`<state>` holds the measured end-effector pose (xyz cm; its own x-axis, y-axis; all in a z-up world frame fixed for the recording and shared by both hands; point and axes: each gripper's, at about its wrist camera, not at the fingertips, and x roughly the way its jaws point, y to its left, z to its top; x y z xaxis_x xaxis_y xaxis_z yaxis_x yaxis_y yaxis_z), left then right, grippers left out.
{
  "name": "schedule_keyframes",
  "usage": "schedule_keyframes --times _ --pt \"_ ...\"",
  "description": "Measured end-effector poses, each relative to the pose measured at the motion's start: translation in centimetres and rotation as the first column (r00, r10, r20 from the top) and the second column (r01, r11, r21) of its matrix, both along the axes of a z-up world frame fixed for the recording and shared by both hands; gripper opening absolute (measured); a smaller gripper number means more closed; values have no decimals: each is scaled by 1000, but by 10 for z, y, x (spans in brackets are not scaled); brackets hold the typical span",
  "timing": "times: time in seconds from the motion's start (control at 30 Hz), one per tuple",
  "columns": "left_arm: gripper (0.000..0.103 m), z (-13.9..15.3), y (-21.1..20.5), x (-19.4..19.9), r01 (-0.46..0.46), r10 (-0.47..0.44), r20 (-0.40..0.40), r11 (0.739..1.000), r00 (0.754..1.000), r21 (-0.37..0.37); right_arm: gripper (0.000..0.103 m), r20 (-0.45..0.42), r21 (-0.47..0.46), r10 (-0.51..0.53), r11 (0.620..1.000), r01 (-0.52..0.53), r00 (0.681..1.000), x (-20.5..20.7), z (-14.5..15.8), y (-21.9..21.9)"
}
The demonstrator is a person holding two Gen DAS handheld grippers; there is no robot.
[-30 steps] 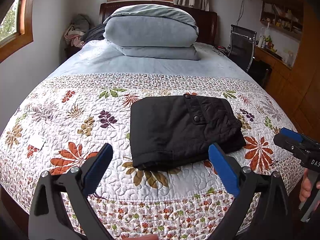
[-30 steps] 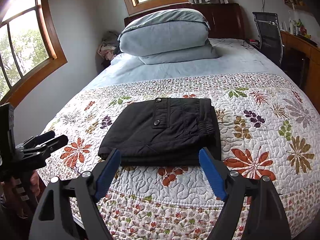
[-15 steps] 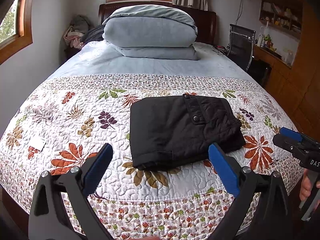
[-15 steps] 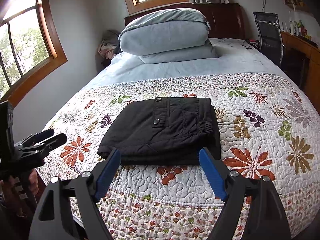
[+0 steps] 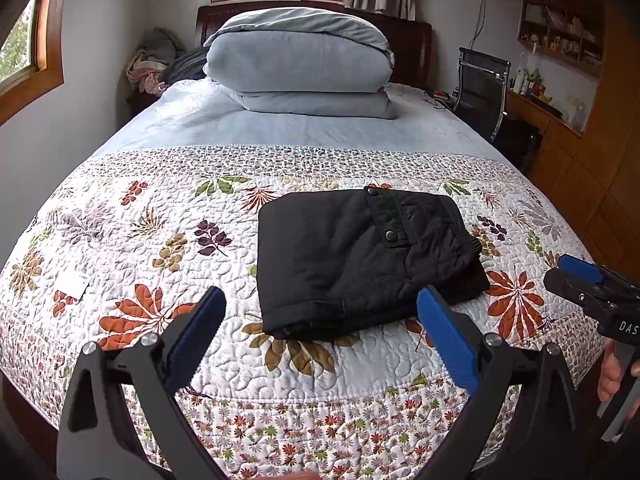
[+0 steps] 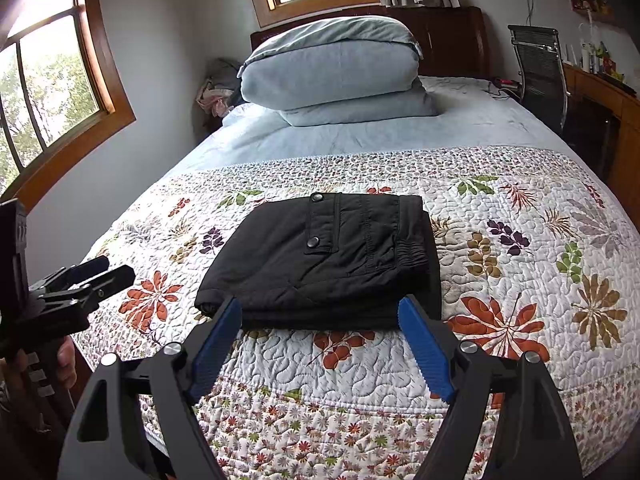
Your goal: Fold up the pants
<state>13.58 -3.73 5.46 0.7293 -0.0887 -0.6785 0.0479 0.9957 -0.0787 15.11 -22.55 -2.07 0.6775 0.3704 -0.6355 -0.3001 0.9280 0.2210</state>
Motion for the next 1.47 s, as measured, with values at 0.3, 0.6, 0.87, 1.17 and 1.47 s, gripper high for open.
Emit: schedule_keyframes --times 0.3,0.6,0.87,1.17,1.47 --pt "96 -1 0 0 3 -3 -1 1000 1000 1 82 3 -6 -2 1000 2 1000 0 1 -2" --pt "96 -2 0 1 5 -5 -3 1000 1000 -2 82 3 -9 0 1000 0 1000 0 1 -2" --pt "97 -4 0 2 6 -6 -6 1000 1000 1 82 0 -10 2 1000 -2 1000 1 0 -4" --pt "100 -4 -2 1 9 -9 1 1000 1000 -2 82 -7 -15 2 1000 -2 1000 3 -1 -5" --pt "100 -6 2 4 -17 17 -23 1000 1000 -17 82 -7 -14 4 1000 -4 1000 4 -2 -6"
